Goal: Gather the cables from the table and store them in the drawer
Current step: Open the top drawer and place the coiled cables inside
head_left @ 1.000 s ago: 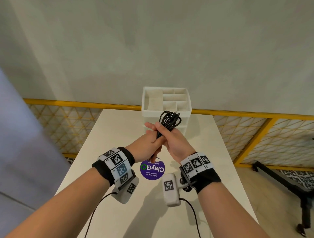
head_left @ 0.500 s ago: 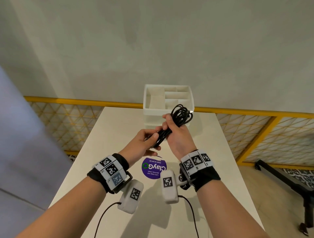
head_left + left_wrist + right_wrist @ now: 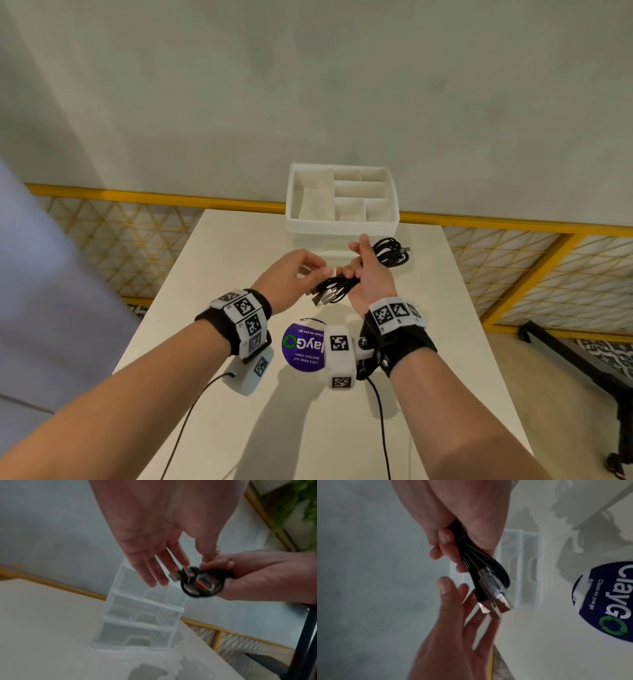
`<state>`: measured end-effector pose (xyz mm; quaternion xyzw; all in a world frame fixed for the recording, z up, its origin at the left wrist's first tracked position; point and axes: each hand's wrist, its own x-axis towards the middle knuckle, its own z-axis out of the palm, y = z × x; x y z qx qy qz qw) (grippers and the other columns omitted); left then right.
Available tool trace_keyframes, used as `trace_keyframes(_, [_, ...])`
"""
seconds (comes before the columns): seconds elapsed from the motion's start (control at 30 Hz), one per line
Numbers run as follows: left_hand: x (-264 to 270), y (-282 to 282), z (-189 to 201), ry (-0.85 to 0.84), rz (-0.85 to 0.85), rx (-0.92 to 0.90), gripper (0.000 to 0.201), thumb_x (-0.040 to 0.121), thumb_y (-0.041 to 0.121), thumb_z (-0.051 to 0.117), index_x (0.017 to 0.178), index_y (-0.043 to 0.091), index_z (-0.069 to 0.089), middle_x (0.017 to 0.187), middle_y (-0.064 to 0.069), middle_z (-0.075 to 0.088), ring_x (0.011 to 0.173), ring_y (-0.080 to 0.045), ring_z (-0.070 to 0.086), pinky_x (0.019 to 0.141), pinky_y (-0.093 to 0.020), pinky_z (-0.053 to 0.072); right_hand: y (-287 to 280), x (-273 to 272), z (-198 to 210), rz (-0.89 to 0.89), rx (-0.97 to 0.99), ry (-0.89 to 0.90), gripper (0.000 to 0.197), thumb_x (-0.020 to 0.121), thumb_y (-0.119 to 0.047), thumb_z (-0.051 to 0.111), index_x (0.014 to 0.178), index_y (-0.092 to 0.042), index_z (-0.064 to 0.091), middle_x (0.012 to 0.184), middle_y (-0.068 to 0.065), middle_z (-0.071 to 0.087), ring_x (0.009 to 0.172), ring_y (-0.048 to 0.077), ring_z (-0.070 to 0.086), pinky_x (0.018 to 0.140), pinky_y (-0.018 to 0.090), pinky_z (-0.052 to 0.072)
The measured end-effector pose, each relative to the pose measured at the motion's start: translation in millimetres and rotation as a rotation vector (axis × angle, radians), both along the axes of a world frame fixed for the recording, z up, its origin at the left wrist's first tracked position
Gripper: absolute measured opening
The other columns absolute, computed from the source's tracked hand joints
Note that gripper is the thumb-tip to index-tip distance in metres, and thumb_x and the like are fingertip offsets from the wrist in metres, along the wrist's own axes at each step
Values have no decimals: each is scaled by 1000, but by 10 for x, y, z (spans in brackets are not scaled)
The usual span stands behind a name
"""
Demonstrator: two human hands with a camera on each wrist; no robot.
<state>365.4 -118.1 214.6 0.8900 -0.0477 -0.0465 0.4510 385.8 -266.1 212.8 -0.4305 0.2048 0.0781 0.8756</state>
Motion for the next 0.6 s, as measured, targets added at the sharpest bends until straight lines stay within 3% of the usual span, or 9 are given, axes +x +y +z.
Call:
trace_keyframes(0.1, [318,93,13,-116,70,278,43,87,53,51,119,26,56,128,-1,47,118,-16,49,99,-35,41,58,177,-186,-9,-18,154,25,89,-19,64,68,-9,53,44,0,31,33,13,39,55,31,44])
trace_keyframes(0.23, [703,203,60,-142,255,342,44,86,48,57,125,27,52,141,-6,29,130,-23,36,108,-43,33,214,421,-355,2,-43,242,35,89,-13,61,59,-9,44,31,0,35,25,15,41,52,35,43])
trace_keyframes(0.33, [911,279,3,-119,257,304,38,87,44,58,117,22,58,135,-6,35,122,-22,43,103,-34,35,289,630,-418,1,-51,251,35,89,-17,62,60,-9,45,29,0,37,26,16,44,53,36,44])
trace_keyframes(0.4, [984,315,-19,-141,256,282,31,87,39,59,110,18,61,127,-5,42,106,-19,53,95,-28,39,317,733,-452,-17,-25,238,30,90,-18,62,65,-8,49,29,-1,35,24,15,42,52,35,43])
trace_keyframes(0.5, [1046,346,-32,-161,285,247,21,86,36,63,98,19,64,118,-1,48,88,-17,60,87,-27,42,335,746,-516,-38,50,211,24,90,-20,63,71,-9,53,34,-2,32,30,14,38,52,32,44])
trace_keyframes(0.6, [1077,378,-48,-166,305,241,18,83,38,66,90,22,65,111,4,48,83,-15,59,81,-24,38,342,579,-622,-35,58,176,28,88,-24,66,68,-11,51,41,-3,30,37,13,35,57,31,45])
